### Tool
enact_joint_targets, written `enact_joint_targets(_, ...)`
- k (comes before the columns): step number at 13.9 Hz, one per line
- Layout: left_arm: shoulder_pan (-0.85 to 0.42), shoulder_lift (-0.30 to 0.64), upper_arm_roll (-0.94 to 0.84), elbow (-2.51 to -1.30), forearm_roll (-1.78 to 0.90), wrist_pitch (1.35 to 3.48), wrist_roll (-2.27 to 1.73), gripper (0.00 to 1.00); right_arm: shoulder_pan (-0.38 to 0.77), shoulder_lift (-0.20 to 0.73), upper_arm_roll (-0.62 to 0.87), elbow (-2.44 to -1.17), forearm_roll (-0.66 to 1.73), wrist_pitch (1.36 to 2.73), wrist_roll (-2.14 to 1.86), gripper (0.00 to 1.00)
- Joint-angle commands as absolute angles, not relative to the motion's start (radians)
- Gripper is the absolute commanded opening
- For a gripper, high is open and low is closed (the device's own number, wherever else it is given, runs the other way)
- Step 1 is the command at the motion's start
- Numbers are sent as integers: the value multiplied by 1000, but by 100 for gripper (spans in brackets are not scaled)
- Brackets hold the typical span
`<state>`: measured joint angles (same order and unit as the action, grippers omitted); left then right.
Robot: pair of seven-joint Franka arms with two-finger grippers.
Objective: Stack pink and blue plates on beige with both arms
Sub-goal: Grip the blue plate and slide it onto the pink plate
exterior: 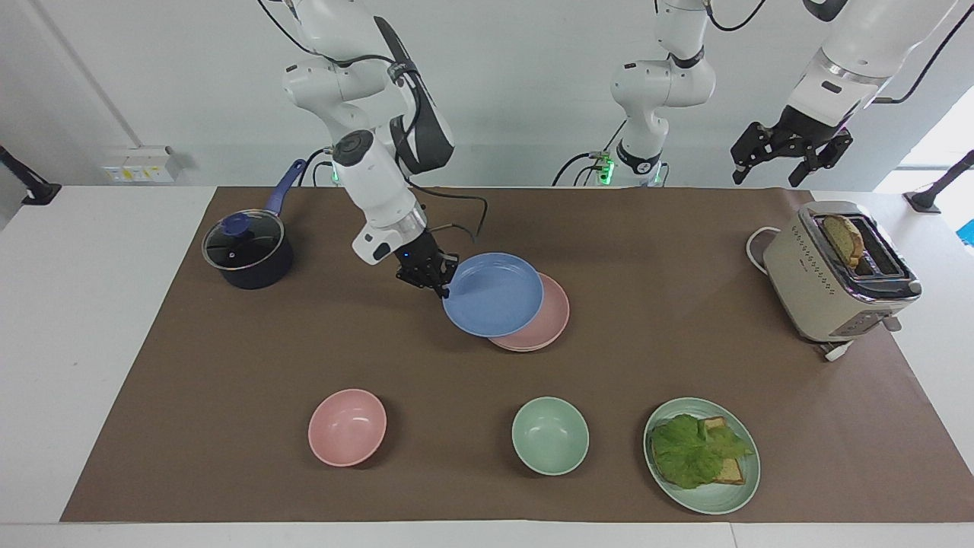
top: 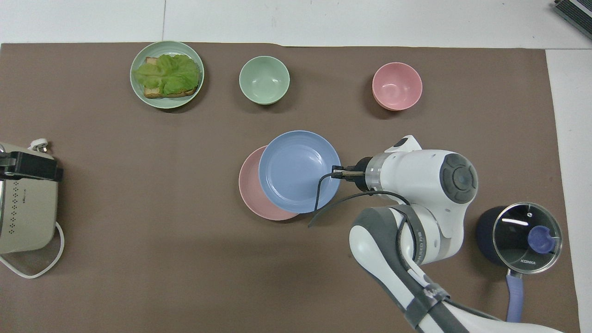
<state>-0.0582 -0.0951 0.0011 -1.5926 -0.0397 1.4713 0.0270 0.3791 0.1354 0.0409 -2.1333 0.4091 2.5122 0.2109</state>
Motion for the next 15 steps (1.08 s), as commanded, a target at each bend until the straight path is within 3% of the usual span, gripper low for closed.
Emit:
enact_joint_targets(1, -49, -114, -5, -1605, -29, 1457, 31, 100, 420, 199, 35, -2077, 410, 2523, 271, 0)
enact_joint_targets(15, -49, -114, -5, -1605, -29, 1457, 31, 100, 472, 270, 35, -2089, 411, 2583, 298, 1)
